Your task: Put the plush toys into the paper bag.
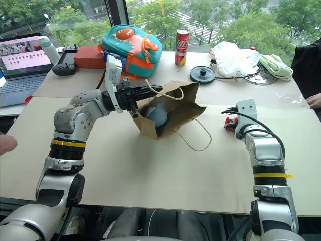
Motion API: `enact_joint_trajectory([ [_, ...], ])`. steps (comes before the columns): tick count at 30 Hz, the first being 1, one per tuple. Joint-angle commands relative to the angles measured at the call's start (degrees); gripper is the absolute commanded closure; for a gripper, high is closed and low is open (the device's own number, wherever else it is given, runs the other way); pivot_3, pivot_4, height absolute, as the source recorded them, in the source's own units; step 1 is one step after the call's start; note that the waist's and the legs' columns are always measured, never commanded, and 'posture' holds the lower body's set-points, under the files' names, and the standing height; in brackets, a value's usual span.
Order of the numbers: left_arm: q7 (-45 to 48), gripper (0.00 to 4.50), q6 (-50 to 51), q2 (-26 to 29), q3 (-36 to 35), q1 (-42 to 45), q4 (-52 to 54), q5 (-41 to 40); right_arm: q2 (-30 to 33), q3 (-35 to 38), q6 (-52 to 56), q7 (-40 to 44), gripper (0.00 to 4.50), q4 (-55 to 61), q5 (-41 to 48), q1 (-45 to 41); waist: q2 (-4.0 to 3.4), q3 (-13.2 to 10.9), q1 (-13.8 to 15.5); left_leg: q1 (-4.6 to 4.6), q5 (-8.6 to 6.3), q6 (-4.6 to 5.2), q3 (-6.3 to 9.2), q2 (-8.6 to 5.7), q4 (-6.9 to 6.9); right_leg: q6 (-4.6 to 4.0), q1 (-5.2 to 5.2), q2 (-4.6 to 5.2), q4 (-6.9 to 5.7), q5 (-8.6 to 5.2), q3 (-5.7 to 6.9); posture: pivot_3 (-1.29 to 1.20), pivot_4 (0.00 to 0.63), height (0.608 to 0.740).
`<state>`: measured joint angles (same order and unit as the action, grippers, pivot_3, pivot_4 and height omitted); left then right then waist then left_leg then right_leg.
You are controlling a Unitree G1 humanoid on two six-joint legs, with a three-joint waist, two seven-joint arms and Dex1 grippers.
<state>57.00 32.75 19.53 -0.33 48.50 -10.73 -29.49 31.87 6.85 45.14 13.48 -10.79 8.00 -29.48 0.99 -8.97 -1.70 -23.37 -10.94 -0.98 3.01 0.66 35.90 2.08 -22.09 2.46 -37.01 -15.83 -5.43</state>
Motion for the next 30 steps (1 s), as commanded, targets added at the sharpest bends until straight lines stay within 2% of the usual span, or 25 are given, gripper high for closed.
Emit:
enact_joint_trajectory([
  [1,0.1,4.50,-0.3,0.1,-0.8,0.9,1.7,-1.1,-1.5,1.6,5.0,0.3,3.33,5.1,1.7,3.5,0.00,0.0,0.0,-0.01,0.00,0.00,0.01,0.00,0.00,0.00,0.00,0.00,0.00,0.00,0.01,0.00,0.150,0.739],
  [9,-0.4,4.50,0.2,0.1,-1.3,0.7,2.0,-1.5,-4.1,9.3,16.0,0.7,3.33,28.4,9.1,4.7,-0.01,0.0,-0.9,-0.04,0.00,0.00,-0.01,0.02,-0.02,0.00,-0.10,-0.02,-0.05,0.00,-0.03,0.00,0.150,0.739],
  [17,-0.7,4.50,0.7,-0.1,-1.3,-0.2,2.3,-1.7,-6.1,14.9,25.6,2.1,3.33,42.8,19.1,-0.6,-0.01,0.0,-0.9,-0.04,0.00,0.00,-0.03,0.04,-0.02,0.01,-0.13,-0.03,-0.06,0.00,-0.04,0.00,0.150,0.739],
  [24,-1.0,4.50,1.3,-0.5,-1.5,0.3,2.1,-2.0,-8.7,10.2,31.3,4.4,3.33,49.2,27.7,-4.7,-0.02,0.0,-0.9,-0.05,0.00,0.00,-0.02,0.05,-0.03,0.00,-0.14,-0.03,-0.05,0.00,-0.03,0.00,0.150,0.739],
  [27,-1.1,4.50,1.5,-0.3,-1.6,0.4,2.0,-2.2,-10.9,6.0,30.9,2.6,3.33,48.8,27.4,-4.8,-0.02,0.0,-0.9,-0.05,0.00,0.00,-0.01,0.05,-0.03,0.00,-0.14,-0.04,-0.06,0.00,-0.01,0.00,0.150,0.739],
  [30,-1.2,4.50,1.5,0.0,-1.4,0.4,2.1,-2.3,-9.4,4.6,29.7,1.4,3.33,47.1,25.2,-3.8,-0.02,0.0,-0.9,-0.07,0.00,0.00,-0.02,0.04,-0.02,0.00,-0.17,-0.03,-0.06,0.00,-0.02,0.00,0.150,0.739],
])
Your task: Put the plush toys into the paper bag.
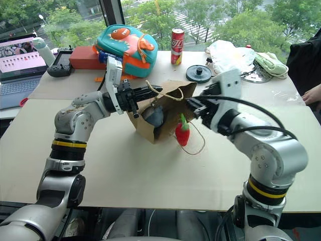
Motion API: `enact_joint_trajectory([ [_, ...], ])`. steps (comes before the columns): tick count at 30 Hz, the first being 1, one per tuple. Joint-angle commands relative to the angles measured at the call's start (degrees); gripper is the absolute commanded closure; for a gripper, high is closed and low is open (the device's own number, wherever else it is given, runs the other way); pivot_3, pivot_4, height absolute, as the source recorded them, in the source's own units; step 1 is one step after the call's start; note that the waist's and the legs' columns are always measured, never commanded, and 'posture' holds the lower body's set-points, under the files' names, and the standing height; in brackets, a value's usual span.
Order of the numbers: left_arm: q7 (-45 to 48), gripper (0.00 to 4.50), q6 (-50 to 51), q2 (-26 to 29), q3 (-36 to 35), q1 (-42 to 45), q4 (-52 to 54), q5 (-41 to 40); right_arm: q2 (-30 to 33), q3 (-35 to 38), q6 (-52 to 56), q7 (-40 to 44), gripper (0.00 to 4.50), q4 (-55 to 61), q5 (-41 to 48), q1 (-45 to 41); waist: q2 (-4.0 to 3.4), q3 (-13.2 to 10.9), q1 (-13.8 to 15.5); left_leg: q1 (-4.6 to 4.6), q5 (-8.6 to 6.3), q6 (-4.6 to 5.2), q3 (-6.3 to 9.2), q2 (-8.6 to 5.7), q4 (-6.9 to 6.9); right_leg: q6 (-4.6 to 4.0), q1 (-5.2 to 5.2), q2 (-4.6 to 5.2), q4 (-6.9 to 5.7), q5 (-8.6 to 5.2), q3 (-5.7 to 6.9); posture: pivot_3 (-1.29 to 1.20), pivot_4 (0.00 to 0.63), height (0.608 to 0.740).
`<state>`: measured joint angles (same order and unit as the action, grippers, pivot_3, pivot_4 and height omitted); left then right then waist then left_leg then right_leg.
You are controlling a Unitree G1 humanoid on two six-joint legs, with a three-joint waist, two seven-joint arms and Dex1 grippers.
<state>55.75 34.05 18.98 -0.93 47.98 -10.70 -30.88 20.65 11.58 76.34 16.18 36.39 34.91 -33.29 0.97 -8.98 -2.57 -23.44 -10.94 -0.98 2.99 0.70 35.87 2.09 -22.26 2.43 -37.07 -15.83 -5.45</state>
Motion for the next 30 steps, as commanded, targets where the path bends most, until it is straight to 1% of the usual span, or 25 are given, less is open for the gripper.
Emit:
enact_joint_trajectory([
  [1,0.1,4.50,0.2,0.6,-0.8,1.0,2.1,-1.0,2.6,0.4,-1.6,-1.8,3.33,-0.9,-2.5,0.5,0.00,0.0,0.2,-0.01,0.00,0.00,0.00,0.00,0.00,0.00,0.00,0.00,0.00,0.00,0.00,0.00,0.150,0.739],
  [4,0.0,4.50,0.2,0.8,-0.8,1.0,2.1,-0.9,6.0,2.9,-1.2,-1.4,3.33,-1.7,-3.0,3.0,0.00,0.0,0.6,-0.06,0.00,0.00,0.02,-0.04,0.02,0.00,0.00,0.05,0.04,0.00,0.02,0.00,0.150,0.739],
  [9,-0.1,4.50,0.2,1.0,-0.7,0.8,2.4,-1.1,10.2,7.2,0.5,0.9,3.33,1.5,-0.4,7.9,0.00,0.0,0.5,-0.11,0.00,0.00,0.02,-0.04,-0.03,0.00,-0.04,0.04,0.07,0.00,0.02,0.00,0.150,0.739],
  [11,-0.1,4.50,0.1,0.9,-0.6,0.7,2.3,-1.1,12.4,8.0,1.8,2.3,2.80,3.3,0.8,9.8,0.00,0.0,0.2,-0.10,0.00,0.01,0.02,-0.02,-0.03,0.00,-0.05,0.03,0.07,0.00,0.03,0.00,0.150,0.739],
  [12,0.0,4.50,0.1,0.9,-0.6,0.7,2.3,-1.1,13.3,8.1,2.3,2.9,2.63,4.1,1.3,10.5,0.00,0.0,0.1,-0.08,0.00,0.01,0.00,-0.01,-0.02,0.00,-0.04,0.02,0.06,0.00,0.02,0.00,0.150,0.739],
  [14,0.0,4.50,0.1,0.9,-0.5,0.7,2.2,-1.1,14.5,8.3,3.5,3.8,1.95,6.0,2.9,11.5,0.00,0.0,0.0,-0.05,0.00,0.00,-0.01,0.00,-0.02,0.00,-0.03,0.00,0.05,0.00,0.01,0.00,0.150,0.739],
  [15,0.0,4.50,0.1,0.9,-0.5,0.7,2.2,-1.1,14.8,8.4,3.8,4.1,1.52,6.6,3.4,11.7,0.00,0.0,0.0,-0.04,0.00,0.00,-0.01,0.01,-0.01,0.01,-0.02,-0.02,0.04,0.00,0.00,0.00,0.150,0.739],
  [17,0.1,4.50,-0.1,0.8,-0.3,0.7,2.1,-1.0,15.6,7.2,4.8,5.6,0.87,9.0,5.7,12.3,0.01,0.0,-0.1,-0.01,0.00,0.00,-0.02,0.01,0.00,0.01,-0.02,-0.03,0.04,-0.01,-0.01,0.00,0.150,0.739],
  [19,0.1,4.50,-0.1,0.7,-0.3,0.7,2.0,-1.0,15.6,5.7,5.2,6.4,0.23,10.9,7.2,12.9,0.01,0.0,0.0,-0.01,0.00,0.00,-0.02,0.02,0.00,0.04,-0.01,-0.03,0.04,-0.02,-0.01,0.00,0.150,0.739],
  [20,0.1,4.50,0.0,0.7,-0.3,0.6,2.1,-1.0,14.7,4.3,5.2,5.6,0.06,10.9,7.0,13.3,0.01,0.0,0.0,-0.02,0.00,0.00,-0.01,0.01,0.00,0.04,-0.01,-0.03,0.05,-0.02,-0.01,0.00,0.150,0.739],
  [24,0.1,4.50,0.1,0.5,-0.2,0.6,2.3,-1.1,11.0,-1.8,2.4,2.3,0.06,8.3,4.0,15.6,0.01,0.0,0.1,-0.06,0.00,0.00,-0.01,0.01,0.00,0.03,-0.01,-0.02,0.08,-0.02,0.00,0.00,0.150,0.739],
  [30,0.2,4.50,0.1,0.6,-0.1,0.7,2.2,-1.1,11.1,-7.1,-3.4,1.7,0.06,3.0,-1.0,20.8,0.01,0.0,0.2,-0.06,0.00,0.00,-0.01,0.00,0.02,0.03,-0.01,-0.01,0.08,-0.02,0.00,0.00,0.150,0.739],
])
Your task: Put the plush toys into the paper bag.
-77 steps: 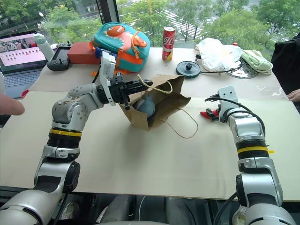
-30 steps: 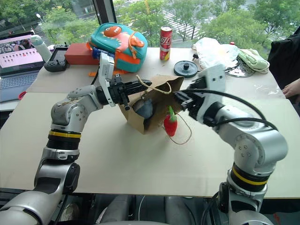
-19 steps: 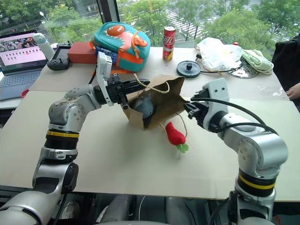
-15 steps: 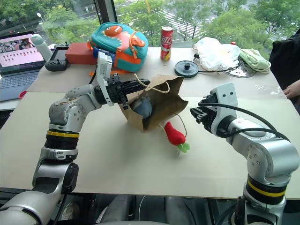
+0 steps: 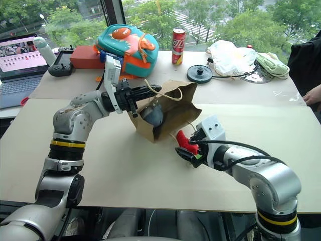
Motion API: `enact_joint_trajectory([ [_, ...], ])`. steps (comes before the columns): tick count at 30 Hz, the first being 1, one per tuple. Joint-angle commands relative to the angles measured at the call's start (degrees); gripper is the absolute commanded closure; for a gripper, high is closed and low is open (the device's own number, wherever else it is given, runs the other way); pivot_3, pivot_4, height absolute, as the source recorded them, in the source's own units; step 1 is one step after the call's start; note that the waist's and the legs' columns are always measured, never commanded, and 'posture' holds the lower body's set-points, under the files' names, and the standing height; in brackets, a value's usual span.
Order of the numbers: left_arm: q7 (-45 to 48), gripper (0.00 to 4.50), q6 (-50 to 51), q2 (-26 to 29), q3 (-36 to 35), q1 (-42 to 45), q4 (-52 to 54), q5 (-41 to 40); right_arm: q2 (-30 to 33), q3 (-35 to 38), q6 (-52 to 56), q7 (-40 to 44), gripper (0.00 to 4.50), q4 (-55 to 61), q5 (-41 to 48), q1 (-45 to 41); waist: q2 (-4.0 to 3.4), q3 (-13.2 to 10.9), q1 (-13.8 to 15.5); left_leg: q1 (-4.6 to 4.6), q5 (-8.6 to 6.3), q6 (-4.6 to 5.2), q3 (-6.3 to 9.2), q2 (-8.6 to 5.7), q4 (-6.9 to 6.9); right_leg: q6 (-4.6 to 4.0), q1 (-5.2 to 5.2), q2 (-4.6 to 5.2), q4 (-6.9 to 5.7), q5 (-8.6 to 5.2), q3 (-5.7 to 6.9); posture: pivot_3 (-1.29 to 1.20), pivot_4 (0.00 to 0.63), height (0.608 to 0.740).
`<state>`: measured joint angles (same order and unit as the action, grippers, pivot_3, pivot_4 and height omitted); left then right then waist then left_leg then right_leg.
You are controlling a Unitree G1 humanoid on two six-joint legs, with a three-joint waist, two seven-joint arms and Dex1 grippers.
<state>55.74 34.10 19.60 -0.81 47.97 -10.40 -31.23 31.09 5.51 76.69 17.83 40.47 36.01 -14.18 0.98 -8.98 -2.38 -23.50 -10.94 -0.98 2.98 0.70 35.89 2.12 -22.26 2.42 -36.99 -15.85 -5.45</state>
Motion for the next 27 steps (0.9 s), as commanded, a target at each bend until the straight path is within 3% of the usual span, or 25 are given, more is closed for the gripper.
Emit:
enact_joint_trajectory([
  [1,0.2,4.50,0.1,0.0,-0.2,0.7,1.9,-0.7,0.7,-1.4,-4.6,0.3,0.06,-1.5,-2.5,2.2,0.00,0.0,0.0,0.00,0.00,0.00,0.00,0.00,0.00,0.00,0.00,0.00,0.00,0.00,0.01,0.00,0.150,0.739],
  [4,0.3,4.50,0.1,0.1,-0.2,0.7,2.0,-0.7,1.2,-2.7,-6.8,0.9,0.06,-3.2,-3.9,3.1,0.00,0.0,-0.1,0.00,0.00,0.00,-0.01,0.00,0.00,0.00,0.00,0.00,0.01,0.00,0.00,0.00,0.150,0.739],
  [7,0.3,4.50,0.1,0.1,-0.1,0.8,1.9,-0.7,0.9,-2.9,-8.2,1.1,0.81,-4.0,-4.5,3.2,0.00,0.0,-0.2,0.03,0.00,0.00,-0.01,0.01,-0.01,0.01,0.00,-0.02,-0.01,0.00,-0.01,0.00,0.150,0.739],
  [18,0.4,4.50,-0.1,0.1,0.0,0.8,1.8,-0.6,0.6,-1.6,-7.4,0.8,4.44,-2.1,-3.8,2.0,0.00,0.0,-0.1,0.02,0.00,0.00,0.00,0.01,0.00,0.01,0.00,-0.02,-0.01,-0.01,-0.01,0.00,0.150,0.739],
  [21,0.4,4.50,-0.1,0.1,0.0,0.8,1.7,-0.6,1.0,0.4,-6.4,0.9,4.44,-0.6,-2.7,1.4,0.00,0.0,-0.1,0.02,0.00,0.00,0.00,0.01,0.00,0.01,0.00,-0.02,-0.01,0.00,-0.01,0.00,0.150,0.739],
  [27,0.4,4.50,-0.1,0.3,0.0,0.6,1.8,-0.6,4.0,12.4,-1.7,4.1,4.44,6.9,6.2,0.7,0.01,0.0,0.1,-0.01,0.00,0.00,0.04,0.01,0.00,0.01,0.03,-0.01,0.02,-0.01,0.02,0.00,0.150,0.739],
])
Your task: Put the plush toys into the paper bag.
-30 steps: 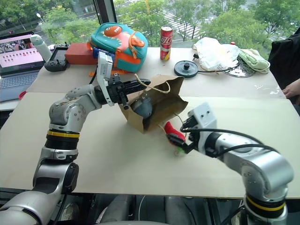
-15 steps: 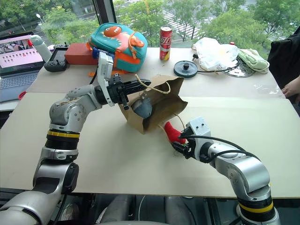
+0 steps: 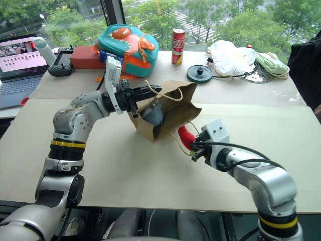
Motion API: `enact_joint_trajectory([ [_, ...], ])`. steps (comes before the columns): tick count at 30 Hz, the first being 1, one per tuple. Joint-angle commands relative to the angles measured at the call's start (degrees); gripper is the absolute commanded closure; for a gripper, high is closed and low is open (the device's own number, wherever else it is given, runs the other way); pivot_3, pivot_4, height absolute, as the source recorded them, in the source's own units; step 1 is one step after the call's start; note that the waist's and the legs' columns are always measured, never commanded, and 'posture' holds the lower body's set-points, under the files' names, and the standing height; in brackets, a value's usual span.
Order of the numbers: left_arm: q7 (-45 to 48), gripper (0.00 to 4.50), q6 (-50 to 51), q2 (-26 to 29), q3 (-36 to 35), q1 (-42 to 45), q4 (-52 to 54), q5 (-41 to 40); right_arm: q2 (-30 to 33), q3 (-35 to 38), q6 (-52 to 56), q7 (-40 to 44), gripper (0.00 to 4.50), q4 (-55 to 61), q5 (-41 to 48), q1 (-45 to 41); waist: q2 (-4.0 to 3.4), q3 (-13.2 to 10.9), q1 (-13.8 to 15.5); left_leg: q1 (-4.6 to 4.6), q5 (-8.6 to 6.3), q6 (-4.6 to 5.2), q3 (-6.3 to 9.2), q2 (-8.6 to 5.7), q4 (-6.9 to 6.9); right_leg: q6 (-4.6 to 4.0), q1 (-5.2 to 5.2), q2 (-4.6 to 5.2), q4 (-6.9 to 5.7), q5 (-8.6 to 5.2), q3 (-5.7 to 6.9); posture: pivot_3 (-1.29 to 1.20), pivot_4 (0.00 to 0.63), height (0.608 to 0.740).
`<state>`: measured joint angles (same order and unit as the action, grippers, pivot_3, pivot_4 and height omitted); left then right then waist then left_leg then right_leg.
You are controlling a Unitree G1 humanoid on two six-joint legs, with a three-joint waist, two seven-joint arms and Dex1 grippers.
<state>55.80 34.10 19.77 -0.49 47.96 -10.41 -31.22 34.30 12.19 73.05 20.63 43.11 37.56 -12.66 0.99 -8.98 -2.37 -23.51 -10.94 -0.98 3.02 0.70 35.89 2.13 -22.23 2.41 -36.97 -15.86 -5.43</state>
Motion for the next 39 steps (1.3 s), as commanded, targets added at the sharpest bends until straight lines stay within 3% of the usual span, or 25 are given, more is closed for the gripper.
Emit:
enact_joint_trajectory([
  [1,0.4,4.50,-0.1,0.1,-0.3,0.5,1.8,-0.7,1.3,8.1,2.5,2.2,4.44,5.3,6.8,-0.7,0.00,0.0,0.0,0.01,0.00,0.00,0.00,0.00,0.00,0.00,0.00,0.00,0.00,0.00,0.01,0.00,0.150,0.739],
  [4,0.4,4.50,-0.1,0.0,-0.3,0.4,1.9,-0.7,2.3,12.6,3.5,3.0,4.44,6.6,11.5,-1.6,0.00,0.0,0.1,0.00,0.00,0.00,-0.01,0.00,0.00,0.00,0.00,0.00,0.00,0.00,0.00,0.00,0.150,0.739],
  [11,0.8,4.50,-0.3,0.0,0.0,0.5,1.7,-0.7,1.9,13.4,4.1,-1.2,4.44,4.9,15.4,-6.1,0.00,0.0,-0.1,0.07,0.00,0.00,-0.04,0.02,-0.01,0.01,0.00,-0.02,-0.05,0.00,-0.03,0.00,0.150,0.739],
  [18,1.2,4.50,-0.6,-0.1,0.4,0.5,1.4,-0.5,7.8,15.9,4.0,-0.7,4.44,4.4,16.6,0.0,0.00,0.0,0.4,-0.08,0.00,0.00,-0.03,-0.02,0.00,0.00,-0.01,0.03,0.07,0.00,-0.02,0.00,0.150,0.739],
  [29,1.6,4.50,-0.5,-0.2,0.7,0.9,1.2,-0.4,2.3,24.6,-4.3,-7.6,4.44,1.5,35.9,3.2,0.00,0.0,0.0,0.00,0.00,0.00,-0.04,0.00,0.01,0.00,0.02,-0.01,-0.02,0.00,-0.05,0.00,0.150,0.739],
  [31,1.7,4.50,-0.4,-0.1,0.7,0.9,1.1,-0.4,2.7,24.7,-6.4,-10.0,4.44,1.0,39.8,3.8,0.00,0.0,0.0,-0.02,0.00,0.00,-0.04,0.00,0.01,0.00,0.02,0.00,0.00,0.00,-0.05,0.00,0.150,0.739],
  [35,1.7,4.50,-0.4,-0.2,0.8,1.0,1.1,-0.4,6.1,21.1,-6.9,-13.0,4.44,1.5,38.7,5.9,0.00,0.0,0.0,0.00,0.00,0.00,-0.05,0.00,0.00,0.00,0.02,0.00,0.00,0.00,-0.05,0.00,0.150,0.739],
  [39,1.6,4.50,-0.4,-0.2,0.7,1.3,0.9,-0.4,5.8,14.0,-9.4,-16.6,4.44,0.4,39.4,2.0,0.01,0.0,-0.2,0.01,0.00,0.00,-0.07,0.01,0.01,0.07,0.01,-0.01,-0.01,-0.04,-0.08,0.00,0.150,0.739],
])
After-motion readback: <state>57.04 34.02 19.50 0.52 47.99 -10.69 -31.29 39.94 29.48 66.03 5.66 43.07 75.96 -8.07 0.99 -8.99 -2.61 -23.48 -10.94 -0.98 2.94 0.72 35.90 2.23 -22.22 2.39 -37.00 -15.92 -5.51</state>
